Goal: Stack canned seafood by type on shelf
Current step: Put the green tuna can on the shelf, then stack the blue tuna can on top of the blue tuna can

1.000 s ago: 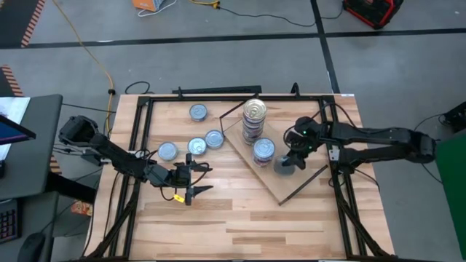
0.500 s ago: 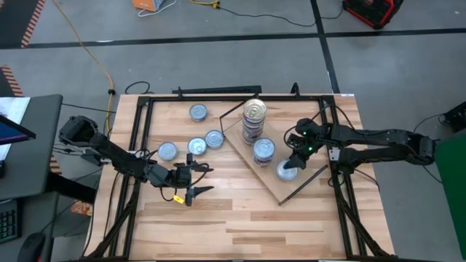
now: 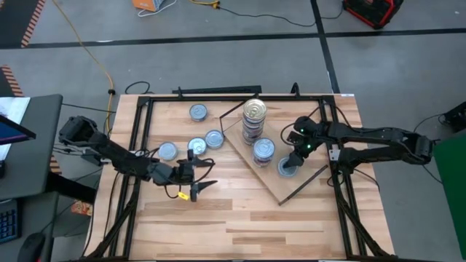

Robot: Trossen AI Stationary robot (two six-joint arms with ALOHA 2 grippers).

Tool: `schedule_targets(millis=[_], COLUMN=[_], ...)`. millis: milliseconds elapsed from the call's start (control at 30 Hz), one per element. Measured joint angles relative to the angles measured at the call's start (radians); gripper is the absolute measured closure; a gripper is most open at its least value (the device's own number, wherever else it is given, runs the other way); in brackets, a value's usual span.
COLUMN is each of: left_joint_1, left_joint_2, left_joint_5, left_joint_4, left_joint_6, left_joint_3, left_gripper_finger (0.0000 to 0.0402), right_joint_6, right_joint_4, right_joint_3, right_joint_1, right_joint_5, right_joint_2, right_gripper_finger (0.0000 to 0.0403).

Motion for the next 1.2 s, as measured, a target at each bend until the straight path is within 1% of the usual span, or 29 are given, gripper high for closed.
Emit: schedule_targets(millis=[133,333,467,600,667,767,867,1000,1100,1200], left_joint_1=[0.024,0.044,0.049,0.05,0.05,0.05,0.049,0.048,0.049,0.049], left_joint_2=[0.0,0.0,0.0,-0.003,-0.019,-0.07,-0.149,-0.251,-0.297,-0.313], left_joint_5=[0.004,0.008,-0.026,-0.008,-0.01,-0.038,-0.031,-0.019,-0.02,-0.02], left_joint_4=[-0.022,-0.059,-0.103,-0.188,-0.244,-0.35,-0.48,-0.667,-0.786,-0.863], left_joint_6=[-0.015,-0.016,0.003,-0.015,-0.041,-0.082,-0.15,-0.236,-0.297,-0.33], left_joint_3=[0.0,0.0,0.0,0.0,0.0,0.0,0.0,0.0,0.0,0.0], left_gripper_finger=[0.011,0.011,0.011,0.011,0.011,0.011,0.011,0.0111,0.0111,0.0111], right_joint_6=[-0.015,-0.041,-0.092,-0.163,-0.177,-0.198,-0.2,-0.091,0.013,0.033], right_joint_4=[-0.045,-0.15,-0.24,-0.375,-0.396,-0.371,-0.377,-0.37,-0.359,-0.253], right_joint_3=[0.037,0.108,0.166,0.268,0.322,0.364,0.369,0.37,0.369,0.369], right_joint_1=[-0.001,-0.019,-0.036,-0.067,-0.063,-0.003,0.069,0.186,0.291,0.385], right_joint_5=[0.0,0.034,0.094,0.167,0.189,0.229,0.264,0.266,0.266,0.265], right_joint_2=[-0.001,-0.002,-0.002,-0.002,-0.005,-0.029,-0.054,-0.105,-0.118,-0.123], right_gripper_finger=[0.0028,0.0024,0.0024,0.0023,0.0023,0.0023,0.0023,0.0023,0.0023,0.0023])
